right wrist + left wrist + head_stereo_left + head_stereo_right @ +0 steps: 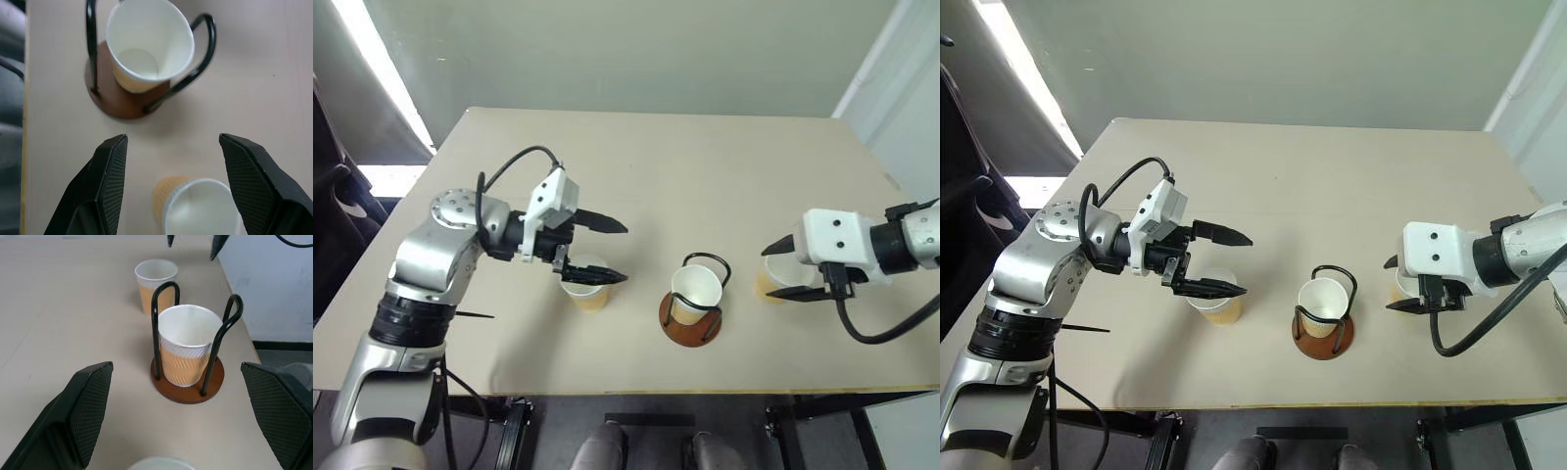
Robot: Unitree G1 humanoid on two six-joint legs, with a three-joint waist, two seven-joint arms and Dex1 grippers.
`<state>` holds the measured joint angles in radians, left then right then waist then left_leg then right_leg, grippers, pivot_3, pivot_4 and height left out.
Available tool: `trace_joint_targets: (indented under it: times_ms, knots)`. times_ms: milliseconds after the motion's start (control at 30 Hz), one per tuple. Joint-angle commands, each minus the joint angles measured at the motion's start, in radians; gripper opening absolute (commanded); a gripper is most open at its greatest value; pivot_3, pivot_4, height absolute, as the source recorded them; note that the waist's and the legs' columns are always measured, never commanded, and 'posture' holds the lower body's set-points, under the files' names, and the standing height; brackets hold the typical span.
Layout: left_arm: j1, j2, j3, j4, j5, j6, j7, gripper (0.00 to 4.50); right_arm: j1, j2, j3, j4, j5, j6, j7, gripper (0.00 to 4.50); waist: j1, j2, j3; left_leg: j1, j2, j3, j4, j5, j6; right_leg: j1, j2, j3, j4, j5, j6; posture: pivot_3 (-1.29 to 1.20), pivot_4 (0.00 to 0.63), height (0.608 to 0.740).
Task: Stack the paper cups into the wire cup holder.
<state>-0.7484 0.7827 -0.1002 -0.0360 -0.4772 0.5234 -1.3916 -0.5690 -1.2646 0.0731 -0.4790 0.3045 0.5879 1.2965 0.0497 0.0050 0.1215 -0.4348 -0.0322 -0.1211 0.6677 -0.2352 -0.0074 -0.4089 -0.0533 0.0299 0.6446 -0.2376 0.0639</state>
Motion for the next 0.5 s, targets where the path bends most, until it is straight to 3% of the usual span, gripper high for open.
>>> trace_joint_targets:
  times_ms: [33, 500]
  knots:
    - [-0.019, 0.003, 0.01, -0.027, -0.011, 0.0, -0.006, 4.5, 0.009, -0.019, 0.021, 0.038, -0.062, -0.065, 0.01, 2.99, 0.0, 0.0, 0.0, 0.0, 0.0, 0.0, 0.0, 0.0, 0.0, 0.0, 0.0, 0.0, 0.0, 0.0, 0.0, 0.0, 0.15, 0.74]
    - [-0.011, 0.005, 0.015, -0.047, -0.015, 0.014, 0.001, 4.5, 0.081, 0.009, 0.093, 0.254, -0.204, -0.229, 0.031, 2.99, 0.001, 0.0, 0.0, 0.0, 0.0, 0.0, 0.001, 0.0, 0.001, 0.0, 0.0, 0.0, 0.0, 0.0, 0.001, 0.0, 0.15, 0.74]
